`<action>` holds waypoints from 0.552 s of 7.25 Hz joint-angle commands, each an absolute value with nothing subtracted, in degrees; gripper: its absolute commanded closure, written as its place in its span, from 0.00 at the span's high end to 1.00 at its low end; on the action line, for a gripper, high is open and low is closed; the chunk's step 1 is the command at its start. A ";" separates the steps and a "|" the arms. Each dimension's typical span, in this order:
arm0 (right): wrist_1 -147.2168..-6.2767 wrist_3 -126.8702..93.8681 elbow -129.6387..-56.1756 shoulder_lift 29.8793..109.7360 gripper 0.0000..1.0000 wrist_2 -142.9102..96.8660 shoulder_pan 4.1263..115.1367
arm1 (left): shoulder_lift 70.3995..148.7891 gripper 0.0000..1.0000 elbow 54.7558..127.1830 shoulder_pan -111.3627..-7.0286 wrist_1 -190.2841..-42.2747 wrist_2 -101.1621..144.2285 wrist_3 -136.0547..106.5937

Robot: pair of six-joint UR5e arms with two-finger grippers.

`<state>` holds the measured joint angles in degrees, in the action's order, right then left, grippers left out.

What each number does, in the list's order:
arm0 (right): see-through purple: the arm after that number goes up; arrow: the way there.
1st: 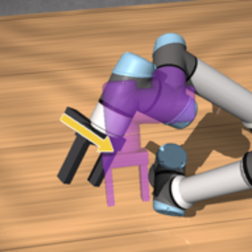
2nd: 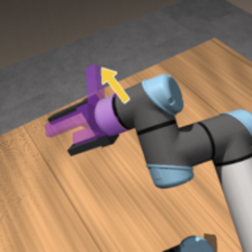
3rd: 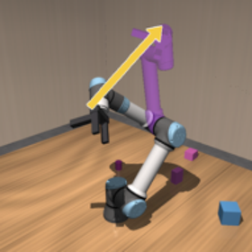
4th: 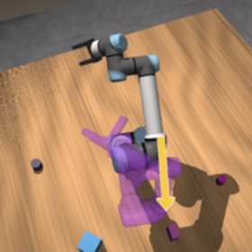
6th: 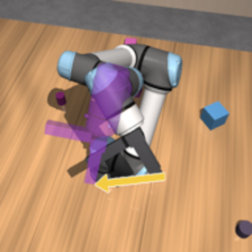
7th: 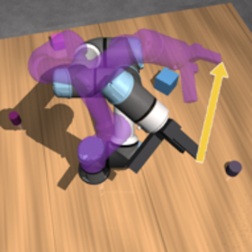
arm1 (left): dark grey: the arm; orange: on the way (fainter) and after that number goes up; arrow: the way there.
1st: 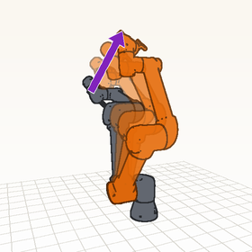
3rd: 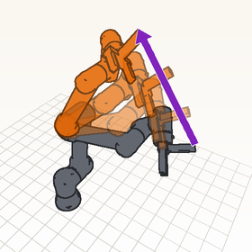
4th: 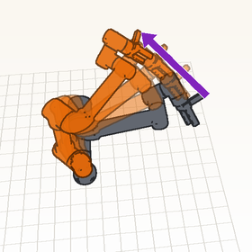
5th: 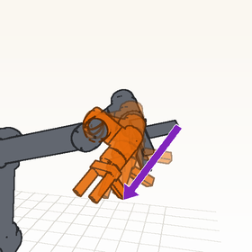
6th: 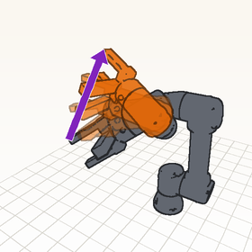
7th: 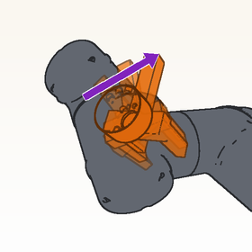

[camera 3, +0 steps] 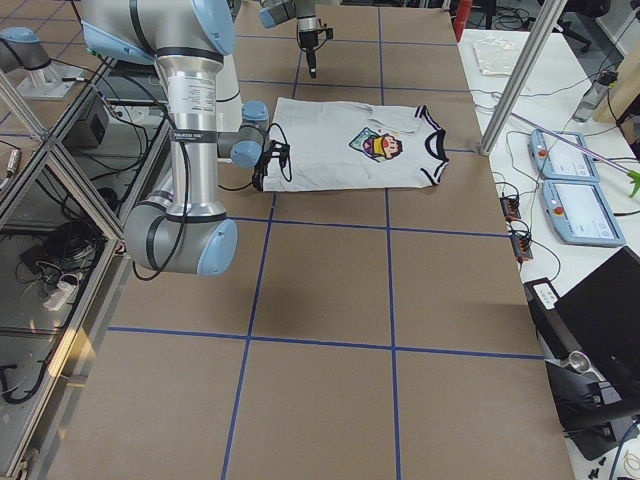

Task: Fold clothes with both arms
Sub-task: 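Lower both grippers onto the hem corners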

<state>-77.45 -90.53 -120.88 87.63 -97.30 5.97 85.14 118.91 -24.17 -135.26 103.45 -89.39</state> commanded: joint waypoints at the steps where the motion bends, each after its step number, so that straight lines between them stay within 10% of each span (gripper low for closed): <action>1: -77.52 -90.53 -120.76 87.71 0.76 -97.30 6.06 | 85.17 0.99 118.92 -24.17 -135.26 103.45 -89.38; 4: -77.52 -90.53 -120.41 87.80 0.75 -97.29 6.41 | 85.43 0.99 118.92 -24.17 -135.26 103.45 -89.38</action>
